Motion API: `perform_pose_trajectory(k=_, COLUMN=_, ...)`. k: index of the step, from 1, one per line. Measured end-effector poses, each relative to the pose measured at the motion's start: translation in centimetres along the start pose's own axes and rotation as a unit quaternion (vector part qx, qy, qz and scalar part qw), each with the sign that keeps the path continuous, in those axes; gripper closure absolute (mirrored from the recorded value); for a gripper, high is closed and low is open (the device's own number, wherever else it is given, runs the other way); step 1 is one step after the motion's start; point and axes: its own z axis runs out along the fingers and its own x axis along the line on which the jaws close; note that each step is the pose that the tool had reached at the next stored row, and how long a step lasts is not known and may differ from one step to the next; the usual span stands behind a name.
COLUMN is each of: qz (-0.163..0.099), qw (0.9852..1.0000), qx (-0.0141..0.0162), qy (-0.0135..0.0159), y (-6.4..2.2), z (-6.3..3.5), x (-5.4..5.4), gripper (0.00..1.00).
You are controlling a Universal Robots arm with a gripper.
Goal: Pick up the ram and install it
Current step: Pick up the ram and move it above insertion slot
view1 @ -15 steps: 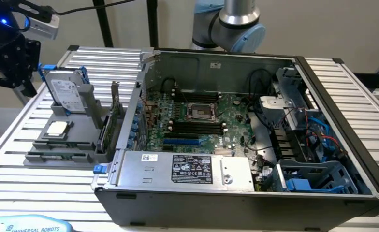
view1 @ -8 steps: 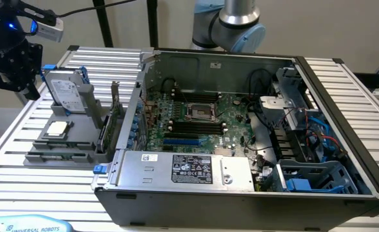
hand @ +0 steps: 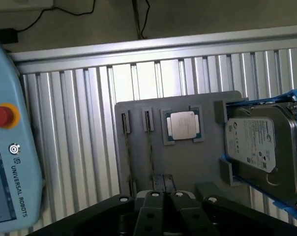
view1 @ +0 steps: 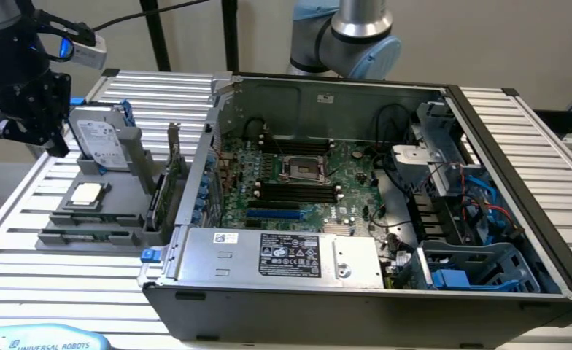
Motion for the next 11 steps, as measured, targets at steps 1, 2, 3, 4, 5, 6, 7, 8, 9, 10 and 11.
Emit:
perform_pose_trajectory(k=1, qz=-0.005, qw=1.0, qx=0.0, qy=0.0009, y=-0.08, z=0.18, x=0.0, gripper=0.89)
perform_pose_trajectory(k=2, qz=-0.009, qw=1.0, qx=0.0001, qy=0.0018, y=-0.16, z=0.35, x=0.0, gripper=0.89)
perform_pose_trajectory(k=3, qz=-0.014, qw=0.9999, qx=0.0001, qy=0.0026, y=-0.25, z=0.54, x=0.0, gripper=0.89)
perform_pose_trajectory(k=4, qz=-0.019, qw=0.9998, qx=0.0001, qy=0.0034, y=-0.33, z=0.72, x=0.0, gripper=0.89)
perform_pose_trajectory(k=5, qz=-0.023, qw=0.9997, qx=0.0002, qy=0.0039, y=-0.41, z=0.9, x=0.0, gripper=0.89)
perform_pose_trajectory(k=6, qz=-0.027, qw=0.9996, qx=0.0001, qy=0.0042, y=-0.48, z=1.08, x=0.0, gripper=0.89)
perform_pose_trajectory(k=7, qz=-0.031, qw=0.9995, qx=0.0002, qy=0.0044, y=-0.54, z=1.26, x=0.0, gripper=0.89)
perform_pose_trajectory(k=8, qz=-0.035, qw=0.9994, qx=0.0002, qy=0.0045, y=-0.59, z=1.44, x=0.0, gripper=0.89)
perform_pose_trajectory(k=9, qz=-0.038, qw=0.9993, qx=0.0001, qy=0.0047, y=-0.62, z=1.61, x=0.1, gripper=0.89)
perform_pose_trajectory(k=10, qz=-0.04, qw=0.9992, qx=0.0001, qy=0.0048, y=-0.65, z=1.78, x=0.1, gripper=0.89)
perform_pose_trajectory(k=11, qz=-0.043, qw=0.9991, qx=0.0001, qy=0.0049, y=-0.68, z=1.97, x=0.2, gripper=0.89)
